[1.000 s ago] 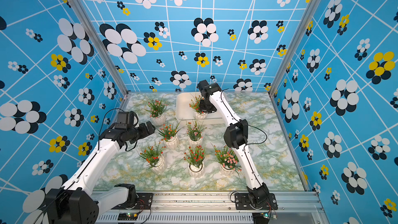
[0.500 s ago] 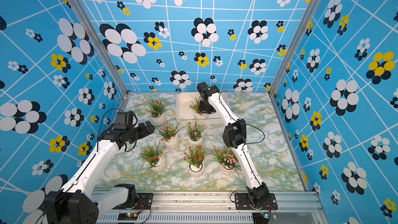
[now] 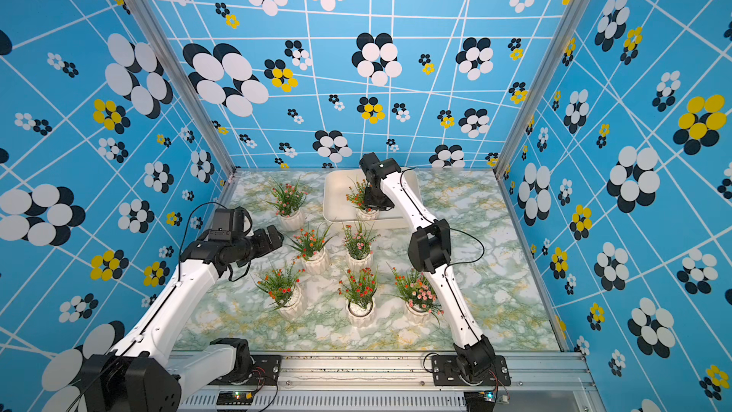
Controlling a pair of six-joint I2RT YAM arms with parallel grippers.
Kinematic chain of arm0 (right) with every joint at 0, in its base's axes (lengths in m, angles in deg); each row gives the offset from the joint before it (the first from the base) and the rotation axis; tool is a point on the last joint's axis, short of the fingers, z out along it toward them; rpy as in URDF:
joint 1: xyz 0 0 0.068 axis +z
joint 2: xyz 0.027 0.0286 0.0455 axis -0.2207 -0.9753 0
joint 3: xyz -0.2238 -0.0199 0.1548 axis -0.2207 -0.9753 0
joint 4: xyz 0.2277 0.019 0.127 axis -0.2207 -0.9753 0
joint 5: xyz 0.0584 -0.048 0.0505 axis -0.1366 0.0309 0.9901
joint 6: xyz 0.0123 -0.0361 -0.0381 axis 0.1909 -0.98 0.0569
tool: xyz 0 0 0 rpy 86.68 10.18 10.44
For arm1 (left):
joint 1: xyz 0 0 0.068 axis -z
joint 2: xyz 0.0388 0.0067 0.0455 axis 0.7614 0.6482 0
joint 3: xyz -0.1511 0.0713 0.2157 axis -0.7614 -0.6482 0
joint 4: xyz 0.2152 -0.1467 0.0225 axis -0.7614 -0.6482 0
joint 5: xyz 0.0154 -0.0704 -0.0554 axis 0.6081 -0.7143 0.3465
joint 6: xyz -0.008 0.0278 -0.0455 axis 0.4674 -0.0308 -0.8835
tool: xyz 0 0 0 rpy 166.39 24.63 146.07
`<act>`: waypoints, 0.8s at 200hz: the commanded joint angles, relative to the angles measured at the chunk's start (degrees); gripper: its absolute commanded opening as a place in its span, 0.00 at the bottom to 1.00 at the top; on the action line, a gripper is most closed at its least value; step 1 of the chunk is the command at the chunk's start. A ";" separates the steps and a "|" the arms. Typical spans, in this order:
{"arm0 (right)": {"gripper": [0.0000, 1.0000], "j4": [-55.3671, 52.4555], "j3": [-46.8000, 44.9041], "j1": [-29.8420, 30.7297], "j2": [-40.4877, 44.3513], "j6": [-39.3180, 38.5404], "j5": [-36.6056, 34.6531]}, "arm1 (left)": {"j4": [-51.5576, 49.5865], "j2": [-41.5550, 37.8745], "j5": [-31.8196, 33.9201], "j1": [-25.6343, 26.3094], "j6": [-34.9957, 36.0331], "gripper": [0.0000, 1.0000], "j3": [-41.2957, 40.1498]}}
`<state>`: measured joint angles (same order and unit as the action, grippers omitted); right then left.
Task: Put the potted gypsophila into the storage box
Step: Place the baby's breath potted plant at the storage box.
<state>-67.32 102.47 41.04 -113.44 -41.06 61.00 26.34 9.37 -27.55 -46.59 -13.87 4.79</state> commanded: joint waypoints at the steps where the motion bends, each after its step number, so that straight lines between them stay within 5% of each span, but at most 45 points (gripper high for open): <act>1: 0.00 1.92 0.46 0.86 -0.92 0.72 1.51 | -0.22 -1.14 0.58 -0.54 -0.17 0.99 -0.71; 73: 0.06 1.31 0.11 0.96 -1.86 0.38 1.62 | -0.41 -1.69 0.71 -0.61 -0.39 0.99 -1.19; 160: 0.26 0.71 0.36 0.89 0.99 -1.15 0.15 | -0.40 -1.26 0.53 -0.63 -0.75 0.99 -0.51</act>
<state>-65.59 102.47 41.83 -114.42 -41.56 62.01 26.34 8.71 -27.57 -46.63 -14.30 3.98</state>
